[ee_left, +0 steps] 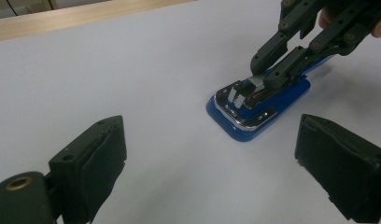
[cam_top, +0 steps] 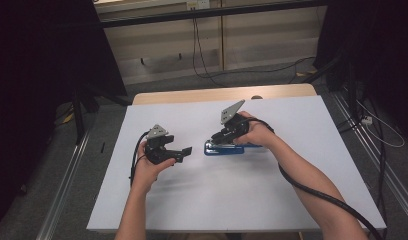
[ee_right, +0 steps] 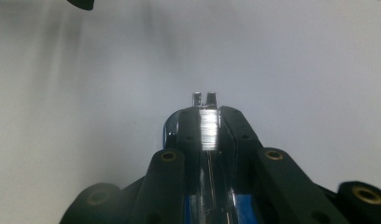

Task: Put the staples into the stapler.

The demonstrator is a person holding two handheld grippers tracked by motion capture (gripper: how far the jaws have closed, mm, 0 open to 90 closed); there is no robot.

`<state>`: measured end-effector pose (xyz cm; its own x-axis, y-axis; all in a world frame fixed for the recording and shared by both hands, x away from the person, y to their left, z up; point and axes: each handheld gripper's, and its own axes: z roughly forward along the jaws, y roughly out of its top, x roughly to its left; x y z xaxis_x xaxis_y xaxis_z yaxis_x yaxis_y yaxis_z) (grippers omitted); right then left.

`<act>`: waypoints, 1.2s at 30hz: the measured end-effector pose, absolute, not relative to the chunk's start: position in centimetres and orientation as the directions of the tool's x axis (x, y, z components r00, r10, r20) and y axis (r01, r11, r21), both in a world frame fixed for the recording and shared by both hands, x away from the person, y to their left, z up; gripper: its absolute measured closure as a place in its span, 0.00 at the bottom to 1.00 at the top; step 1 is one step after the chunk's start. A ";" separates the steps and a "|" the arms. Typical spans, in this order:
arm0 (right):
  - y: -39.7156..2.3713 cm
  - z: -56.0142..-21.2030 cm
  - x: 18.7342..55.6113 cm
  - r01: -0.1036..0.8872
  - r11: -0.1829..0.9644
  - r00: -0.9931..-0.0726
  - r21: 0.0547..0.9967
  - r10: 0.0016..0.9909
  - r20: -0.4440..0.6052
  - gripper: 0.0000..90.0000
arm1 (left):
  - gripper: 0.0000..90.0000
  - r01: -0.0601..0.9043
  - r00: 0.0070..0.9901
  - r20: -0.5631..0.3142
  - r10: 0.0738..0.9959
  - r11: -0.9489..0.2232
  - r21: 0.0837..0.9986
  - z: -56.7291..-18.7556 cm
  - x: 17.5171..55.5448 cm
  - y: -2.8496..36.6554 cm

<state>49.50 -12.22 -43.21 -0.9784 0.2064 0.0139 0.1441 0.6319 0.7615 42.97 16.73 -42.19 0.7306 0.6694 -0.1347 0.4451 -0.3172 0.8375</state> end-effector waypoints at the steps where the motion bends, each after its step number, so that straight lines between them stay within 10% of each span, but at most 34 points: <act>1: -12.2 -43.2 49.5 0.144 0.633 -0.979 0.761 0.205 0.015 0.88 | 0.10 0.445 0.731 -0.135 0.669 -0.317 0.837 -42.2 43.0 16.7; 36: -11.5 -43.5 49.8 0.143 0.636 -0.980 0.758 0.197 0.020 0.88 | 0.10 0.444 0.735 -0.129 0.665 -0.329 0.834 -42.3 43.0 16.6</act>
<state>49.78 -11.52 -43.51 -0.9803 0.1967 0.0203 0.1433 0.6363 0.7580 43.01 16.64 -42.27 0.7353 0.6654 -0.1286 0.4435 -0.3290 0.8337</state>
